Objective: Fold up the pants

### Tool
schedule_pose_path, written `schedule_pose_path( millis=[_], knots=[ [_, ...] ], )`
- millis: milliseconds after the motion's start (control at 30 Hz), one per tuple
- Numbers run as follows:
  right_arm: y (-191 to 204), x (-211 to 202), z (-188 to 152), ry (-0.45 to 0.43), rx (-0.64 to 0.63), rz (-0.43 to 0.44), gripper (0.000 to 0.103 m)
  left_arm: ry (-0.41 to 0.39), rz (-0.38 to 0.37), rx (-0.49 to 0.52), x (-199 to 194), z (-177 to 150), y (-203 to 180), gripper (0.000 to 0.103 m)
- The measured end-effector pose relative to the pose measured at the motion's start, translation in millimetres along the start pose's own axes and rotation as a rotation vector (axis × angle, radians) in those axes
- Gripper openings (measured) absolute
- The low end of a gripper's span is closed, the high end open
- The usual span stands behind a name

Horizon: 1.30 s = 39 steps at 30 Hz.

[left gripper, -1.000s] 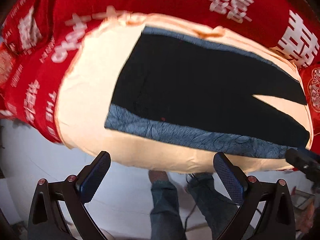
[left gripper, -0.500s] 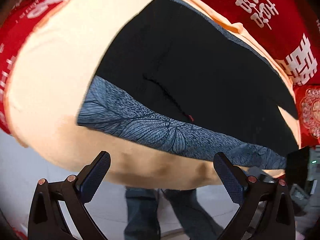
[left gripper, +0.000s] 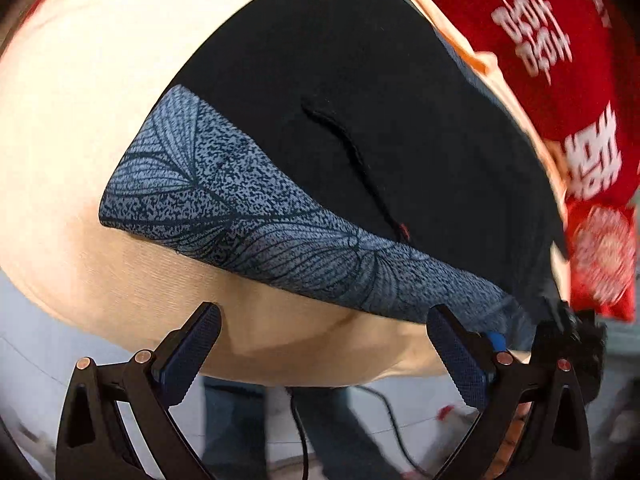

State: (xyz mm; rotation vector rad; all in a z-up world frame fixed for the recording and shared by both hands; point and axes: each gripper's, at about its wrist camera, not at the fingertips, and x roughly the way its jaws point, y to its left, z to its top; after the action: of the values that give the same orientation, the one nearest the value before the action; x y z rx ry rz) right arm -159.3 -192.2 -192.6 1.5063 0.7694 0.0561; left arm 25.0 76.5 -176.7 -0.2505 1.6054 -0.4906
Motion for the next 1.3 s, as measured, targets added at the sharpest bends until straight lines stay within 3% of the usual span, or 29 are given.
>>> schedule_pose_path(
  millis=[133,267,400,467,533,567,633,700,767,1000,1133,1300],
  knots=[
    [25,-15,9,-0.007,-0.046,0.064,0.068,-0.019,-0.121,-0.155,1,7,10,0.103],
    [34,-16,11,0.002,-0.06,0.071,0.068,-0.071,-0.176,-0.237,-1,20,12,0.103],
    [26,-8,7,0.024,-0.058,0.037,0.068,-0.097,-0.135,-0.214,0,35,2,0.099],
    [13,-8,6,0.019,-0.044,0.014,0.068,-0.097,-0.094,-0.193,1,36,-3,0.09],
    [-1,-10,8,0.004,-0.022,-0.012,0.065,-0.098,-0.048,-0.167,-1,34,-4,0.073],
    [-11,-12,9,-0.003,0.005,-0.022,0.061,-0.098,-0.034,-0.156,-2,34,-3,0.068],
    [-28,-17,11,-0.018,0.066,-0.029,0.044,-0.093,-0.013,-0.136,-3,34,-1,0.044],
    [-47,-25,11,-0.04,0.188,0.007,0.012,-0.077,-0.015,-0.125,-7,34,6,0.034],
    [-50,-34,9,-0.065,0.258,0.017,0.01,-0.06,-0.025,-0.116,-11,38,5,0.028],
    [37,-60,30,-0.012,0.002,-0.137,0.009,-0.111,0.002,0.015,-55,51,-40,0.028],
    [86,-62,66,0.048,-0.122,-0.184,0.009,-0.167,0.005,0.053,-78,77,-75,0.028],
    [133,-48,137,0.143,-0.229,-0.258,0.01,-0.224,0.03,0.101,-77,136,-128,0.028]
  ],
)
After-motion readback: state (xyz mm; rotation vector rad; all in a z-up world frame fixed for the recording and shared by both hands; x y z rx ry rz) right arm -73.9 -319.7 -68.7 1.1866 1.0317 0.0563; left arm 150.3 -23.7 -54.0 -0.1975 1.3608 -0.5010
